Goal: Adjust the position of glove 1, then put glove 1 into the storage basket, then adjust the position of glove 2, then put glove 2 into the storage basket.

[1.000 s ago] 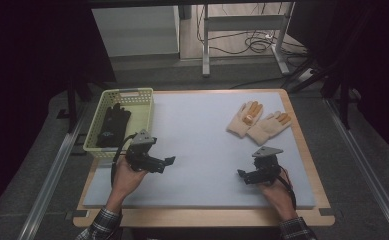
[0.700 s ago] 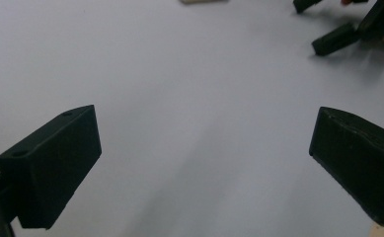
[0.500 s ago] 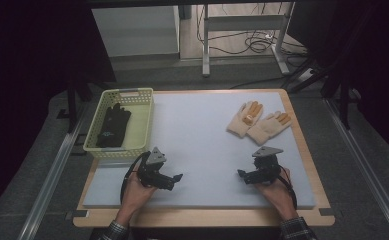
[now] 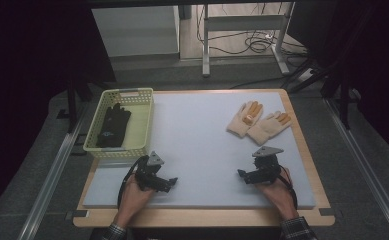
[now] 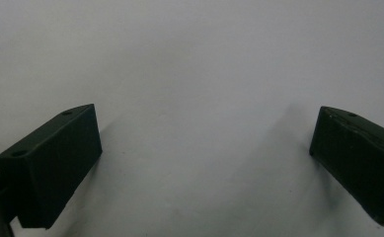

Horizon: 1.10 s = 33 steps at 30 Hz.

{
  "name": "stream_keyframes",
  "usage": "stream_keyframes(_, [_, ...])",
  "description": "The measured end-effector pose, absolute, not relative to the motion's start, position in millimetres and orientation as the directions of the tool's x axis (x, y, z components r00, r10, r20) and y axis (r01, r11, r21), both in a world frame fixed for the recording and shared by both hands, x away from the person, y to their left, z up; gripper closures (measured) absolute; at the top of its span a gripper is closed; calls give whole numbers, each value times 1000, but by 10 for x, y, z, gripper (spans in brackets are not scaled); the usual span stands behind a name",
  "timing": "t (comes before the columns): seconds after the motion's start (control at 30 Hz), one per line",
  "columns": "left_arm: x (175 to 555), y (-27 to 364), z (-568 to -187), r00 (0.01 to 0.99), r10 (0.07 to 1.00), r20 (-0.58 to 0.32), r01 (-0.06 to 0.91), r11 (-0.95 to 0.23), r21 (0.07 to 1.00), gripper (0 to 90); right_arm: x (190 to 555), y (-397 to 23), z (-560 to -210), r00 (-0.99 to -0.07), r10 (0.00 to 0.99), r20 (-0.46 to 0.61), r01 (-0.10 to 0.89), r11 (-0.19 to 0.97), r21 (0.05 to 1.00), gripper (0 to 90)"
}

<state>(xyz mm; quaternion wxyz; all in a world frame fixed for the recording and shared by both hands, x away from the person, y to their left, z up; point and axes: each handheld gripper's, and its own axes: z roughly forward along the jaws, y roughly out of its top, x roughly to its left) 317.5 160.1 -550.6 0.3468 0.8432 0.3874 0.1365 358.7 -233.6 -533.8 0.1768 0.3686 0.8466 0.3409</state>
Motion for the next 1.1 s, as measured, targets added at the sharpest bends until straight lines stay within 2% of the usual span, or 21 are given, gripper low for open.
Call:
stream_keyframes(0.27, [3174,1602,-5509,662,749,-38,558,-458,692,0,3594,-2372,-5290,-648,759,-63,502,488,714,110])
stream_keyframes(0.57, [3173,1602,-5510,661,749,-38,558,-457,693,0,3774,-2517,-5168,-587,810,6,560,401,725,129])
stream_keyframes(0.8, [3172,1603,-5510,661,749,-38,558,-457,693,0,3919,-2615,-5100,-538,843,-19,565,377,734,174])
stream_keyframes(1.1, [3172,1603,-5510,661,749,-38,558,-457,693,0,4095,-2742,-5054,-491,870,-35,578,356,735,184])
